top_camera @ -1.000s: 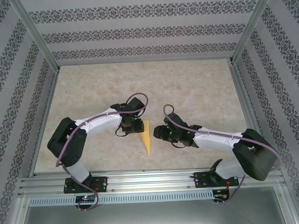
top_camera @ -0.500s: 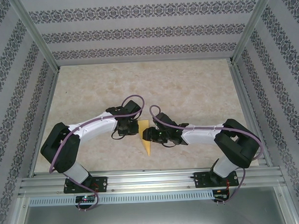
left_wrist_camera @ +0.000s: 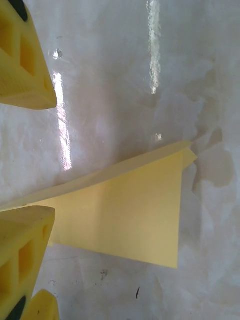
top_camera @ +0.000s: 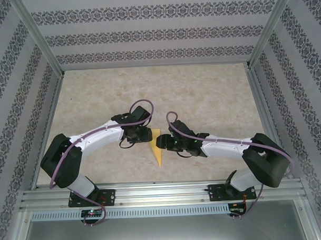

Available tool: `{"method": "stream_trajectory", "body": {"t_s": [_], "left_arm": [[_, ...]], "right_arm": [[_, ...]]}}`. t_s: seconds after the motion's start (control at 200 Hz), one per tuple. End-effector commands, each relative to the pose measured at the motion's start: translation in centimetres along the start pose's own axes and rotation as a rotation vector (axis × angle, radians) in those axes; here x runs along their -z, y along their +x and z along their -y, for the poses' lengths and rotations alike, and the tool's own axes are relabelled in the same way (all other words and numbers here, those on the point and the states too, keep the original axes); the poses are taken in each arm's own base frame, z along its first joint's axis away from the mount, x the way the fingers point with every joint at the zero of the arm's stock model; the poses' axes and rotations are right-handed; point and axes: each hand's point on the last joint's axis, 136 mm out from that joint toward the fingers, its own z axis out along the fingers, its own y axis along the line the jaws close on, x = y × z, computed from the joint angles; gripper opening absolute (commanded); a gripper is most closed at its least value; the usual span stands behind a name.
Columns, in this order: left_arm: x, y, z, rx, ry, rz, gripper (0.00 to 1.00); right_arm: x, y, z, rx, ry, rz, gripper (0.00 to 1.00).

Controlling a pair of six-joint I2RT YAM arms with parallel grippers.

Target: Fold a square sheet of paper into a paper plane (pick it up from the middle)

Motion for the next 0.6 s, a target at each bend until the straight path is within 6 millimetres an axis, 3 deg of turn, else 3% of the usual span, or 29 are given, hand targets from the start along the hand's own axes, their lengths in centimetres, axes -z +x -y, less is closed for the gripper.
{"method": "stream_trajectory", "body": {"t_s": [0.0, 0.15, 0.44, 0.599], "left_arm": [[-0.4, -0.5, 1.2, 0.014, 0.055, 0.007, 0.55], [-2.0, 0.3, 1.6, 0.023, 0.08, -0.043, 0.53], [-2.5, 1.2, -0.9, 0.1, 0.097, -0.058, 0.06], [-2.5, 1.4, -1.8, 0.115, 0.13, -0.067, 0.03]], "right_arm": [[0.4, -0.1, 1.8, -0.027, 0.046, 0.033, 0.55], [-0.2, 0.4, 0.7, -0.014, -0.006, 0.002, 0.55], [-1.9, 1.2, -0.9, 0.01, -0.054, -0.052, 0.54], [-2.7, 1.5, -2.3, 0.038, -0.085, -0.077, 0.53]]}}
